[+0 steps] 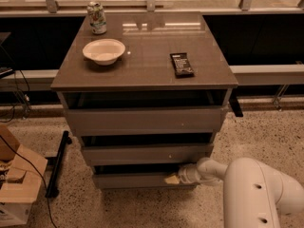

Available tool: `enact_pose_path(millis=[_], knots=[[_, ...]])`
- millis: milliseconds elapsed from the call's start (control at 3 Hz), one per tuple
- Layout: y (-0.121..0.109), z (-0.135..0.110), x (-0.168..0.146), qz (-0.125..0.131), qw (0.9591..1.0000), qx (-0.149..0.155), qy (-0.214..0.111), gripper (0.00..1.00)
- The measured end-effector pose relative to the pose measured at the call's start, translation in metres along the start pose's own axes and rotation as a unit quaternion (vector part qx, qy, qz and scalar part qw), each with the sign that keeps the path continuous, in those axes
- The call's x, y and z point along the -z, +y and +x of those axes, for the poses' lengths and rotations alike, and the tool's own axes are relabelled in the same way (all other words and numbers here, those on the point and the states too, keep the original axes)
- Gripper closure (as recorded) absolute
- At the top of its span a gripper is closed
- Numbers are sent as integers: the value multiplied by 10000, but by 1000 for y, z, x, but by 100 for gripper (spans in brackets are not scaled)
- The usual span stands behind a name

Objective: Open bottom drawer

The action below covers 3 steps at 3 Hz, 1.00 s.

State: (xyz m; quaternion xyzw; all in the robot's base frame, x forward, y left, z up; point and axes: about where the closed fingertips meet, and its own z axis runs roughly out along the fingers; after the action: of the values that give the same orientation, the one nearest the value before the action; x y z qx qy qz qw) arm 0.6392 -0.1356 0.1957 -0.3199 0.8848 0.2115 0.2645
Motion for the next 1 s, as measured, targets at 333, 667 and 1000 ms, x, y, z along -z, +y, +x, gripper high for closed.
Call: enact_pose_path(millis=[333, 667, 1000], knots=[[27, 15, 11, 86, 9983, 361, 457, 63], [61, 44, 11, -144, 9968, 347, 707, 65], [62, 40, 16, -146, 9968, 351, 709, 40]])
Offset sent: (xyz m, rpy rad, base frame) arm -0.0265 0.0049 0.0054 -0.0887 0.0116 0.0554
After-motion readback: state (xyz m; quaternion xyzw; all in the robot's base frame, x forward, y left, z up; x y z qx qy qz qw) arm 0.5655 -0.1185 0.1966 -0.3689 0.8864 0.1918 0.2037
